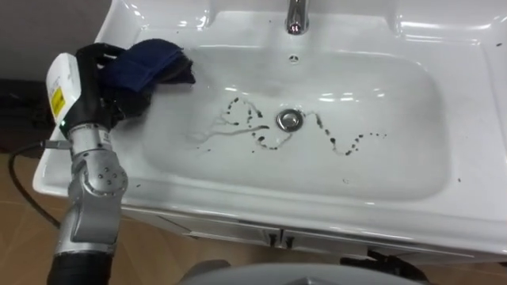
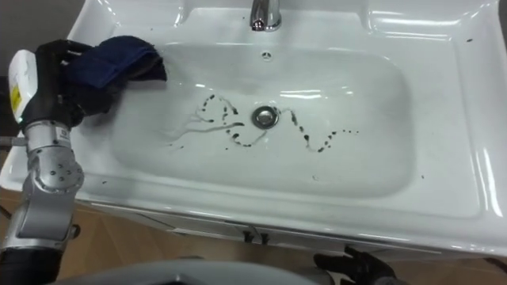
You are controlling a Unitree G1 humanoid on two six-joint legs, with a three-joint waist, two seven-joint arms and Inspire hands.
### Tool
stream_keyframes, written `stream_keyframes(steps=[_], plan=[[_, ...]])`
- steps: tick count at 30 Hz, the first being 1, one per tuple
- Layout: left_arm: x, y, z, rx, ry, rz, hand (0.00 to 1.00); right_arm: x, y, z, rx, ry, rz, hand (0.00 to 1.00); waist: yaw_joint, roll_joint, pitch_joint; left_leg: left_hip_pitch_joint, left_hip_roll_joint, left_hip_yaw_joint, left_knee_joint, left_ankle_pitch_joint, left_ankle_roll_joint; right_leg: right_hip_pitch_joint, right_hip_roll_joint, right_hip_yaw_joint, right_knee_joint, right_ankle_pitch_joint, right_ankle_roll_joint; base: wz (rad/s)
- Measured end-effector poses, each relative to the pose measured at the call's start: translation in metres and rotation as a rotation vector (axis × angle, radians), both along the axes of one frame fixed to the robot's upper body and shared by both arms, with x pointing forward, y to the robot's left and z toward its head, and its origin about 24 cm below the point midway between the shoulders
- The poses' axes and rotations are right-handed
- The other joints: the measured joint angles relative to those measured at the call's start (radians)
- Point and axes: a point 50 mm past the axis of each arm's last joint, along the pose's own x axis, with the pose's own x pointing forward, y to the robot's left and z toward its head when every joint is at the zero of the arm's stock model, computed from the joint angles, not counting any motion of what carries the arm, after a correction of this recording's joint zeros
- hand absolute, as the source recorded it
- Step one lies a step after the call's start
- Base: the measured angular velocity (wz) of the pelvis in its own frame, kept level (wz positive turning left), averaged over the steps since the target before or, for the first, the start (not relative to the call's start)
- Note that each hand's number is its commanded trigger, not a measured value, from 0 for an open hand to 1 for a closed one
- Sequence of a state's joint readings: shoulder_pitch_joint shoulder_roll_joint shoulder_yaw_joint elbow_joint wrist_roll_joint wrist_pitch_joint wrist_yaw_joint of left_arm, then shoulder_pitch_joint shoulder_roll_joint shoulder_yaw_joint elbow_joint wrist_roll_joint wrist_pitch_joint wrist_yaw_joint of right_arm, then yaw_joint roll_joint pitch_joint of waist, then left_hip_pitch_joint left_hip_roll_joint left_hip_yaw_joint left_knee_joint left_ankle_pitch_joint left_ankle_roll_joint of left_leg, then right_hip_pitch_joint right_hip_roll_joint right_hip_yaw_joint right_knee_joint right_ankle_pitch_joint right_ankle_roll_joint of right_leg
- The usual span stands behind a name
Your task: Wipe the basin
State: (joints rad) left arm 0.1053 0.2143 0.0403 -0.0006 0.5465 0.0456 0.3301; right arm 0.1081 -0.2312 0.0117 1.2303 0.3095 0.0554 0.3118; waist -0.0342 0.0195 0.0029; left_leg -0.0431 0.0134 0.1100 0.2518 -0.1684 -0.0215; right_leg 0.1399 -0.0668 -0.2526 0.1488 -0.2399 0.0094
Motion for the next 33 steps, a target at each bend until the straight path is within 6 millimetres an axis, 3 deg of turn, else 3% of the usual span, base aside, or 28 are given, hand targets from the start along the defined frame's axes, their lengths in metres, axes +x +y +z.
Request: stream_keyframes(steps=[4,15,23,33], plan=[[0.001,-0.013,-0.004,0.009,0.027,-0.065,1.00,0.001,0.001,0.000,-0.001,-0.001,0.007,0.00,-0.005,-0.002,0.0003,0.001,0.000,0.000,0.000,0.000,0.000,0.000,0.000,-0.001,0.001,0.000,0.000,0.00],[-0.003,-0.020,-0.012,0.048,0.099,-0.129,1.00,0.003,0.003,-0.001,0.005,-0.001,0.020,0.00,-0.012,-0.012,0.0009,0.001,0.000,-0.001,0.002,0.000,0.000,0.000,-0.001,-0.001,0.002,0.000,0.000,0.00],[-0.004,-0.027,-0.016,0.147,0.150,-0.207,1.00,0.002,0.003,-0.001,0.009,-0.001,-0.005,0.00,-0.015,-0.008,-0.0003,0.000,0.000,-0.002,0.006,0.000,0.000,0.005,-0.001,-0.011,0.003,0.000,0.000,0.00],[-0.009,-0.025,-0.048,0.240,0.324,-0.218,1.00,0.004,0.003,-0.001,0.010,-0.002,0.000,0.00,-0.027,-0.006,-0.0013,0.004,0.005,0.025,0.015,-0.002,0.003,0.015,-0.001,-0.022,0.002,0.000,0.000,0.01]])
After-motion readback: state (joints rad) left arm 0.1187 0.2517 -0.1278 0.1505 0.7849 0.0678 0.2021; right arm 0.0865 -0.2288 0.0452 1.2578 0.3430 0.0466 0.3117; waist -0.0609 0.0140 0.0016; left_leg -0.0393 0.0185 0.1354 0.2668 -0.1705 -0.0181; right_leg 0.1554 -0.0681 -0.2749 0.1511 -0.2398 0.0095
